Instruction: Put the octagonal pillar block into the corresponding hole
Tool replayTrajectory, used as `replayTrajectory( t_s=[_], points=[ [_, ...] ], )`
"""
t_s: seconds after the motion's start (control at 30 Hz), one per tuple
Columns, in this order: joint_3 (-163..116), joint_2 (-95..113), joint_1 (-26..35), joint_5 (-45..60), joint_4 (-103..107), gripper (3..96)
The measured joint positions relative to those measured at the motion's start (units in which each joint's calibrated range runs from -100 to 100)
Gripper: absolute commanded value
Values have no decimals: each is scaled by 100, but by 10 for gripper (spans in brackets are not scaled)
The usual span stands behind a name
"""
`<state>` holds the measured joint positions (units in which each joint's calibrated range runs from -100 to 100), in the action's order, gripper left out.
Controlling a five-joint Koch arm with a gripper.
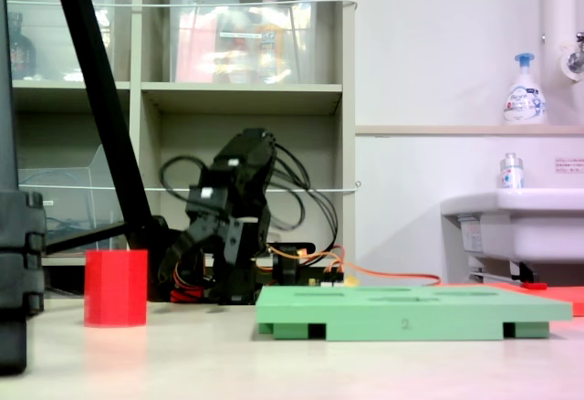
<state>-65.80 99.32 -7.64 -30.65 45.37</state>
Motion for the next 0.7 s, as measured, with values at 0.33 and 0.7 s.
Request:
replayTrajectory(
  t_s=[0.33,0.7],
  points=[
    [3920,-82,288,-972,3426,442],
    [5889,-2914,-5,-1138,4288,848]
  ],
)
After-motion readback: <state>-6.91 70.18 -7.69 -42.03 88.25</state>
